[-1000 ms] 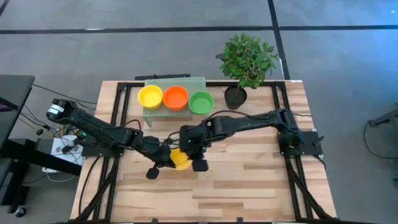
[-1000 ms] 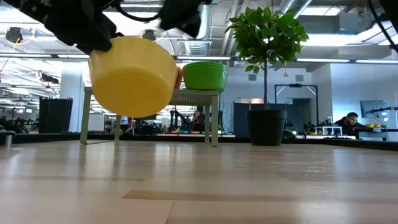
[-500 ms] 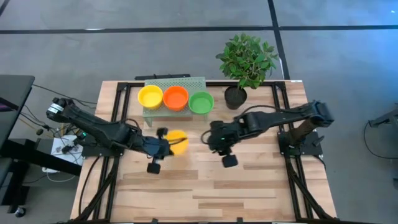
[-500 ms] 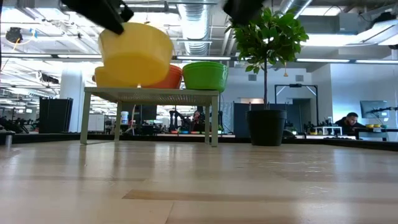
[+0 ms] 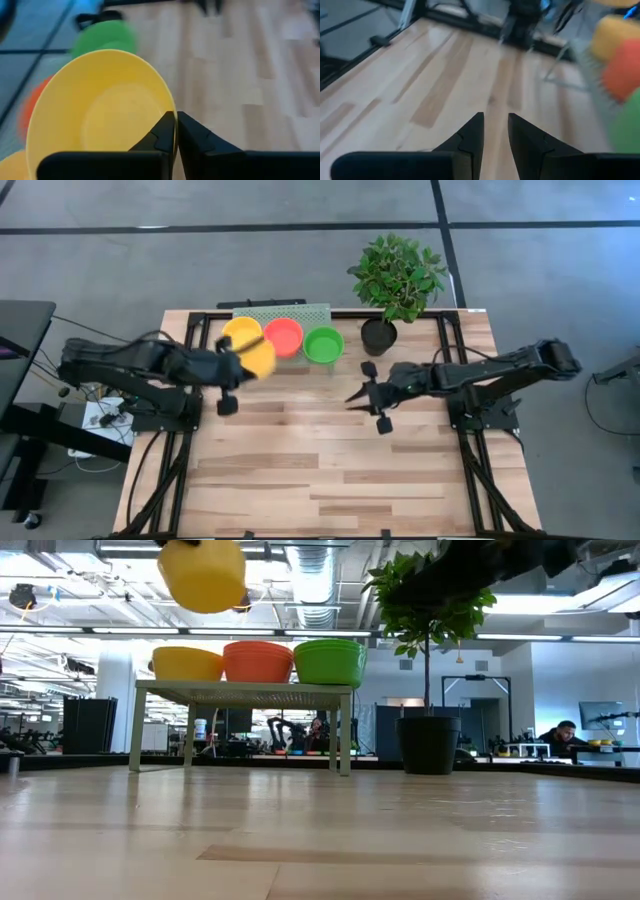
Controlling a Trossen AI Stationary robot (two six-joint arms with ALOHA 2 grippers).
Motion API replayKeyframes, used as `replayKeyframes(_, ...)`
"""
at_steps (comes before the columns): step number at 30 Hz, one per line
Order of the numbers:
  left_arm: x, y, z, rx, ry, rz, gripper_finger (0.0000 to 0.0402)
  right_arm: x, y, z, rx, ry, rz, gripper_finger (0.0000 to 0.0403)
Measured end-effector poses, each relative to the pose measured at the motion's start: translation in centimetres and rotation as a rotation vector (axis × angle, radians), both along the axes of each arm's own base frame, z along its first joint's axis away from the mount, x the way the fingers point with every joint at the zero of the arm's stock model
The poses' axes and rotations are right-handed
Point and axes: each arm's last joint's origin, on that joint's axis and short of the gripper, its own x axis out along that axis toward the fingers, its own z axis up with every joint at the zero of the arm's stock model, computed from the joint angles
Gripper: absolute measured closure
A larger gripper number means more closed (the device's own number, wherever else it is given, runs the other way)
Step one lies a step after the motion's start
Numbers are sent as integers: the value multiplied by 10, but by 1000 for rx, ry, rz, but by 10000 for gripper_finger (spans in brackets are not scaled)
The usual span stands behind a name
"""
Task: Pick & Place Mini bowls
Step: Stack the yellow bowl on top of the yellow bowl on the shelf
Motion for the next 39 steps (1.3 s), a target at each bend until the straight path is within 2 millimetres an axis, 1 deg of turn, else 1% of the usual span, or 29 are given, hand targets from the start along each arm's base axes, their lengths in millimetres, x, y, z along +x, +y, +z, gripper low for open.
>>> replayKeyframes(4, -20, 25, 5, 27, 1, 151, 382, -3, -15, 2, 3, -64, -55, 321)
replayKeyframes(8, -27, 50, 5, 62, 13, 336, 387, -2, -27, 4, 14, -83, -105, 321)
replayKeyframes(10, -26, 61, 4, 69, 26, 417, 392, -1, -32, 4, 13, -91, -124, 321)
replayKeyframes(13, -20, 77, -1, 66, 68, 506, 390, -1, -37, 4, 13, -88, -143, 321)
replayKeyframes(17, -8, 92, -11, 11, 133, 512, 389, -1, -41, 4, 12, -89, -158, 321)
replayKeyframes(20, 2, 95, -18, -17, 182, 453, 393, -1, -41, 4, 12, -88, -159, 321)
replayKeyframes(25, 8, 97, -23, -19, 214, 448, 388, -1, -41, 4, 12, -89, -158, 321)
replayKeyframes(31, 7, 104, -28, -25, 233, 486, 392, -1, -41, 4, 14, -91, -159, 321)
replayKeyframes(34, 4, 109, -36, -50, 254, 530, 387, -1, -41, 4, 23, -90, -162, 321)
replayKeyframes(39, 3, 110, -51, -58, 304, 530, 392, -1, -41, 4, 23, -90, -162, 321)
